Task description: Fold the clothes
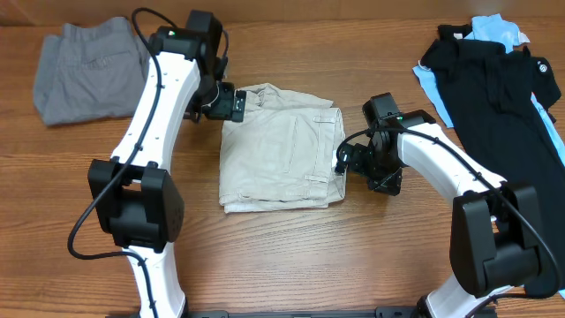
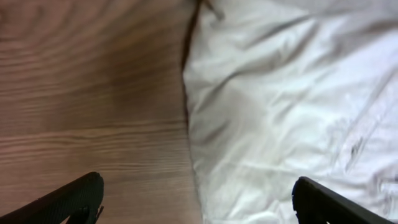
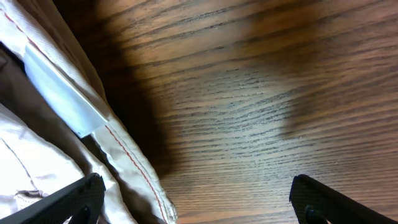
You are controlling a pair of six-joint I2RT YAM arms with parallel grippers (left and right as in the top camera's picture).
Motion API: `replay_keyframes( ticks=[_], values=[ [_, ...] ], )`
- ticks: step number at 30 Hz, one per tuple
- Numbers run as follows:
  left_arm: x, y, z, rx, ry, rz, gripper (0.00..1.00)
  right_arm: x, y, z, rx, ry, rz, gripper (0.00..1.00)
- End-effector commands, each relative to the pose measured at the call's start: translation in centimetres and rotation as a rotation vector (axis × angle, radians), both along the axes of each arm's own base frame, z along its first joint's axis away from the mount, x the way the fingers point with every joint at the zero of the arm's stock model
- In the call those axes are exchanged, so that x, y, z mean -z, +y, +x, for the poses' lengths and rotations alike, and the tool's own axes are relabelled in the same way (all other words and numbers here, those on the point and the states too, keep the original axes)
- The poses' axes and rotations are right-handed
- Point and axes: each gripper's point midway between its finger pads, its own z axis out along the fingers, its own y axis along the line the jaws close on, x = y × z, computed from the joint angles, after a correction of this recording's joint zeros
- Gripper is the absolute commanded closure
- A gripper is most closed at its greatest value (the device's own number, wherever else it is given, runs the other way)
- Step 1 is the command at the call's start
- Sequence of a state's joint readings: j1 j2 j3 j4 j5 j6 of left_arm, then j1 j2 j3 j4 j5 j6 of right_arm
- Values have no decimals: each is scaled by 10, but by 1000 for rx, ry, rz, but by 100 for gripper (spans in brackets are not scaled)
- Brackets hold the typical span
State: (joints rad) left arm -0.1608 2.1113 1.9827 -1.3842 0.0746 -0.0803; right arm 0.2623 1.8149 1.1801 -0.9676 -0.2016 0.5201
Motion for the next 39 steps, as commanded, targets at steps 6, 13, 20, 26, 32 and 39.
replay_keyframes(
  ticks=[6, 13, 20, 26, 32, 39],
  values=[
    [54, -7, -42, 114, 153, -326, 0, -31, -22, 24, 49, -50, 5, 0],
    [92, -23, -58, 102, 158, -479, 0, -31, -30, 23, 28, -49, 1, 0],
    [116, -37, -75, 60, 174, -583, 0, -31, -30, 24, 28, -51, 2, 0],
    [122, -50, -76, 45, 144, -682, 49, -31, -30, 23, 28, -49, 2, 0],
    [132, -40, -59, 1, 94, -599, 96, -31, -30, 22, 27, -45, 1, 0],
    [114, -35, -8, 25, -78, -557, 96, -30, -33, 16, 21, -23, -16, 0]
  ],
)
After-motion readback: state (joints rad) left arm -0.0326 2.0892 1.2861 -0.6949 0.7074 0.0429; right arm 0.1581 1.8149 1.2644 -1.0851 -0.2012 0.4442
